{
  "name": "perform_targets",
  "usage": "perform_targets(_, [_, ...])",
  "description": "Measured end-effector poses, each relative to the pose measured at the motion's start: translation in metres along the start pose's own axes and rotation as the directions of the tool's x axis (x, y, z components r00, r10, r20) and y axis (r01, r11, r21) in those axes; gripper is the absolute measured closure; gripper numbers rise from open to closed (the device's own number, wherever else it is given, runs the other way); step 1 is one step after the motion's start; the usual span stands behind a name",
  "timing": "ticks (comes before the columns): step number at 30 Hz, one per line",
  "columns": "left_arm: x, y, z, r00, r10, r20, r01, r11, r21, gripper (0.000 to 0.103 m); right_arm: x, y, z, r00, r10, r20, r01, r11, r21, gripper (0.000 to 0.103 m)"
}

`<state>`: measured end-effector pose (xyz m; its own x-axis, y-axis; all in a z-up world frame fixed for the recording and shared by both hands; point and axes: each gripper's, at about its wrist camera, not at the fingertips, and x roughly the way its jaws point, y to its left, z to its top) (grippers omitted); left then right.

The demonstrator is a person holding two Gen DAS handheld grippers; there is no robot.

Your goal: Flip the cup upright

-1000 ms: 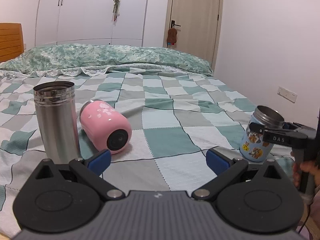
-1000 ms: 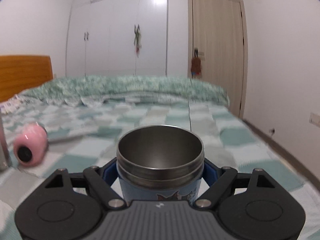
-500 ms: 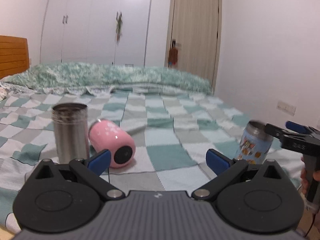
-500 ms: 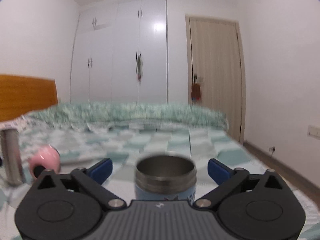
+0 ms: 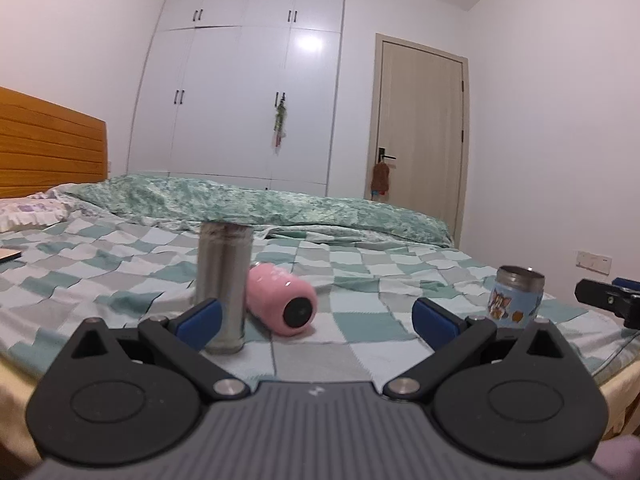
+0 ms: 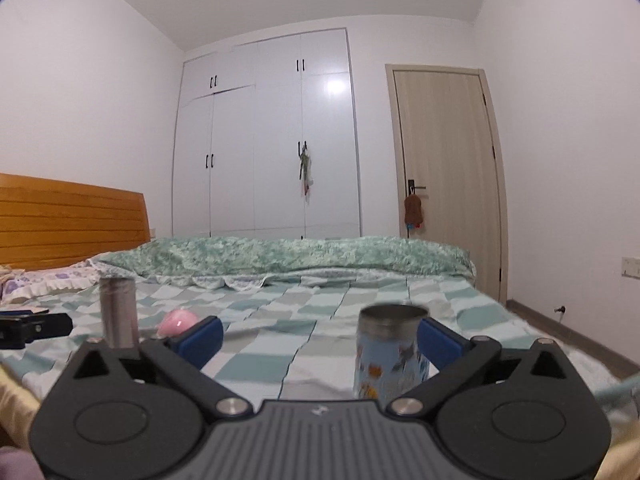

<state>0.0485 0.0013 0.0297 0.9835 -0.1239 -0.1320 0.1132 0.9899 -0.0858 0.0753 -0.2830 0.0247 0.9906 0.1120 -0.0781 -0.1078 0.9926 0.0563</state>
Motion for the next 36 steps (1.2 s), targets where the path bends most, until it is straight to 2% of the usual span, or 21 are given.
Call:
perform_targets(7, [-0.012,-0.003,-0.030,0.993,0.081,0.087,-0.087,0.994,0.065,0.000,-0.015,0.007,-0.029,1.000,-0.014,0.012,0.014,1.000,-0.017,0.000])
perform_targets(14, [-0.021,-0.009,-0.034,0.987,0.072,0.144,-0.086,0.992,0.088,0.000,-0.024,0.005,-0.033,0.999,-0.019,0.049,0.020,1.000,-0.008,0.000])
perform_targets(36, [-0.017,-0.006,-0.036,0.988,0.066,0.139,-0.078,0.994,0.082,0.000,-0.021,0.011,-0.032,0.999,-0.020,0.046,0.021,0.999,-0.024,0.000])
